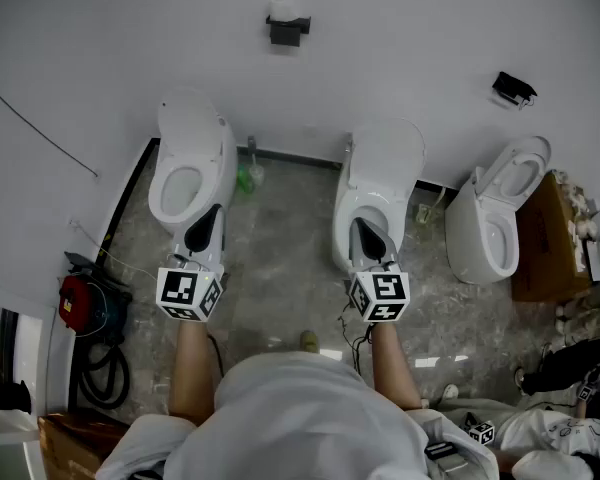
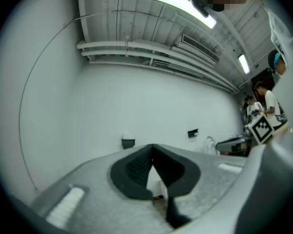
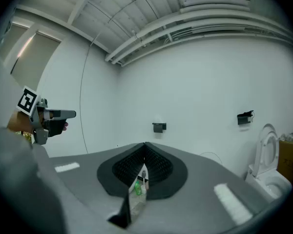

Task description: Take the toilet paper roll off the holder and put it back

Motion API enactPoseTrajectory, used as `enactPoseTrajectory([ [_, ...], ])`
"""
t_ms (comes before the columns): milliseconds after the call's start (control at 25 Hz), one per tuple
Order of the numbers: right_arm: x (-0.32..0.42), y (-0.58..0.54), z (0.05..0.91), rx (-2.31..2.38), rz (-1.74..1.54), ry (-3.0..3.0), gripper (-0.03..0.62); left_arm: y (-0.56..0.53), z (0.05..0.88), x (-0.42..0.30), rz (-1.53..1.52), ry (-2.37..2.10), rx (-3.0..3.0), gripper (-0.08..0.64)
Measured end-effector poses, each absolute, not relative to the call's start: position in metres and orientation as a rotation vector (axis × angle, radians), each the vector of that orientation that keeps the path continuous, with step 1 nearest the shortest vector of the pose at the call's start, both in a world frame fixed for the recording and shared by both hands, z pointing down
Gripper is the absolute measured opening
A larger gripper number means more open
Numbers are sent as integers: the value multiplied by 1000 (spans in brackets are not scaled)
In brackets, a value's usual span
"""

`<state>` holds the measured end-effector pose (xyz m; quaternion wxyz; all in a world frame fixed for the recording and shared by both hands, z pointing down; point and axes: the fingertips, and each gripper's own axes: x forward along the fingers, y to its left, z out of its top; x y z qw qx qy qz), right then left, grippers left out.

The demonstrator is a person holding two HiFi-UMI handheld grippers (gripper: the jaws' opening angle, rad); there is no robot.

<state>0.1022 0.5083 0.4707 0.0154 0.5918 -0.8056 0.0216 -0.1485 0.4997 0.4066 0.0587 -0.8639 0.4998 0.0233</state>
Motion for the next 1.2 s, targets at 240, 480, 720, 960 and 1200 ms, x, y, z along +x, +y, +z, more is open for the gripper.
enactPoseTrajectory([
  [240, 101, 510, 471, 1847, 63, -2494, -1, 500, 402, -151, 91, 1511, -2618, 0],
  [480, 97, 512, 466, 1863, 33, -2502, -2, 505, 404, -157, 75, 1520, -2615, 0],
  [720, 80, 513, 465, 1836, 9, -2522, -2, 507, 407, -176, 56, 1532, -2609, 0],
  [960, 63, 514, 457, 1810, -35, -2538, -2, 509, 403, -197, 49, 1531, -2593, 0],
  [1200, 49, 521, 454, 1824, -51, -2506, -2, 517, 405, -214, 42, 1509, -2606, 0],
])
